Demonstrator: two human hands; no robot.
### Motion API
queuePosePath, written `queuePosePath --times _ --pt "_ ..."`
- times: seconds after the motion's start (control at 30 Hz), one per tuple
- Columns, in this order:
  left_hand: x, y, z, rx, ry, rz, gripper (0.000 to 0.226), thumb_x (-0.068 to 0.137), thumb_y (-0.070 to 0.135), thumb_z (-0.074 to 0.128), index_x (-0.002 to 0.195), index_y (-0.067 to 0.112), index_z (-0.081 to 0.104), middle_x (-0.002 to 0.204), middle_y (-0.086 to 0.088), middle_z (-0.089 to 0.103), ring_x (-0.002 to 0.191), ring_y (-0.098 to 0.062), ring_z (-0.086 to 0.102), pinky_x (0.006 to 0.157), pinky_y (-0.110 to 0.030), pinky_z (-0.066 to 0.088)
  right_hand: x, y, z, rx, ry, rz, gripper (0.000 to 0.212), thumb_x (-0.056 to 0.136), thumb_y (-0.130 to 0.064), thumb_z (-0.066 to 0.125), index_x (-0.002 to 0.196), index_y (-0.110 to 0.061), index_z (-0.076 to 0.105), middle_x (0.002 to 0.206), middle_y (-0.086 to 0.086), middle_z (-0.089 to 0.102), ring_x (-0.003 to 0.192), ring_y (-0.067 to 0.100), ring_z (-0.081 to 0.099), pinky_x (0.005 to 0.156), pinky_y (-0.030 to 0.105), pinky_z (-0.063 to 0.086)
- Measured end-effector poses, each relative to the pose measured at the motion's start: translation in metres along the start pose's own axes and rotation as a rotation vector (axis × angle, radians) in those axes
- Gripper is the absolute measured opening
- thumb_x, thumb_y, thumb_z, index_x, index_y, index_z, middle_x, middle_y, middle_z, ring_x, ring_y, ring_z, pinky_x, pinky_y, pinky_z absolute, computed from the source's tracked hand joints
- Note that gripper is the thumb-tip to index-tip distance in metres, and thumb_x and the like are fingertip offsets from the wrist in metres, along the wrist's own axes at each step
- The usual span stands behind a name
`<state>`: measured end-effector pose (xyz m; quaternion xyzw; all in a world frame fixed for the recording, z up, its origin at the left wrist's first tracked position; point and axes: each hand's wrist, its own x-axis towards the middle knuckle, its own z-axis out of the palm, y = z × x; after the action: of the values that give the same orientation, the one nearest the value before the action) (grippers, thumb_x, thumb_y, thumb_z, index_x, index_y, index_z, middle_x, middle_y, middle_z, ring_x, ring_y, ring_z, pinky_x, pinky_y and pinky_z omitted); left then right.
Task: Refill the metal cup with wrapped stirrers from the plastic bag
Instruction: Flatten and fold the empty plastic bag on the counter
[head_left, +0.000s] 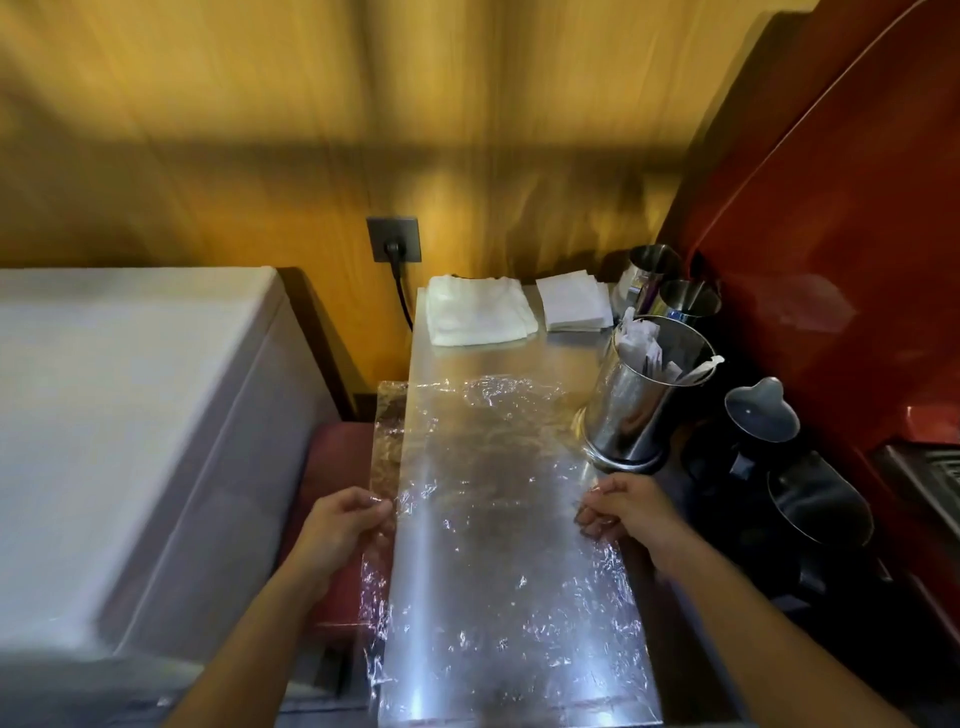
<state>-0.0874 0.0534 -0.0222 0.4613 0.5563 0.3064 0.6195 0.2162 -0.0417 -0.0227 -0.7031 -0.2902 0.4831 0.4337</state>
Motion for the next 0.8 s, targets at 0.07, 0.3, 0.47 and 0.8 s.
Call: queuePosePath --times 0.07,0.3,0.47,0.8 --pt "0.003 0.000 0.000 0.035 0.032 0.083 0.013 0.083 -0.004 0.059 0.070 0.000 0.058 0.045 0.000 0.062 0.039 -0.005 0.052 0.038 -0.014 0.043 0.000 0.000 -0.002 0.051 0.002 0.018 0.010 0.082 0.005 0.057 0.074 -0.001 0.054 0.059 0.017 0.065 0.039 0.015 0.059 0.034 0.017 0.041" --pt "0.002 -0.007 -0.003 0.021 -0.110 0.053 0.007 0.077 -0.007 0.064 0.078 -0.001 0.060 0.053 -0.004 0.067 0.043 -0.011 0.059 0.041 -0.018 0.049 -0.001 -0.002 -0.011 0.165 -0.100 0.105 0.009 0.084 -0.007 0.060 0.078 0.000 0.058 0.065 0.017 0.071 0.051 0.022 0.067 0.043 0.023 0.052" --pt "0.002 0.002 -0.004 0.043 -0.121 0.085 0.016 0.077 -0.008 0.064 0.068 0.005 0.062 0.053 -0.005 0.068 0.043 -0.011 0.059 0.041 -0.018 0.048 -0.002 -0.003 -0.011 0.115 -0.138 0.114 0.006 0.083 -0.002 0.060 0.078 0.000 0.058 0.061 0.015 0.067 0.049 0.017 0.066 0.041 0.022 0.051" --pt "0.004 0.005 -0.001 -0.030 -0.141 0.129 0.010 0.079 -0.005 0.062 0.071 0.001 0.062 0.051 -0.001 0.066 0.045 -0.008 0.058 0.046 -0.015 0.048 0.006 -0.003 -0.019 0.180 -0.165 0.144 0.005 0.081 -0.003 0.063 0.079 -0.007 0.059 0.070 0.014 0.071 0.060 0.026 0.067 0.049 0.029 0.055"
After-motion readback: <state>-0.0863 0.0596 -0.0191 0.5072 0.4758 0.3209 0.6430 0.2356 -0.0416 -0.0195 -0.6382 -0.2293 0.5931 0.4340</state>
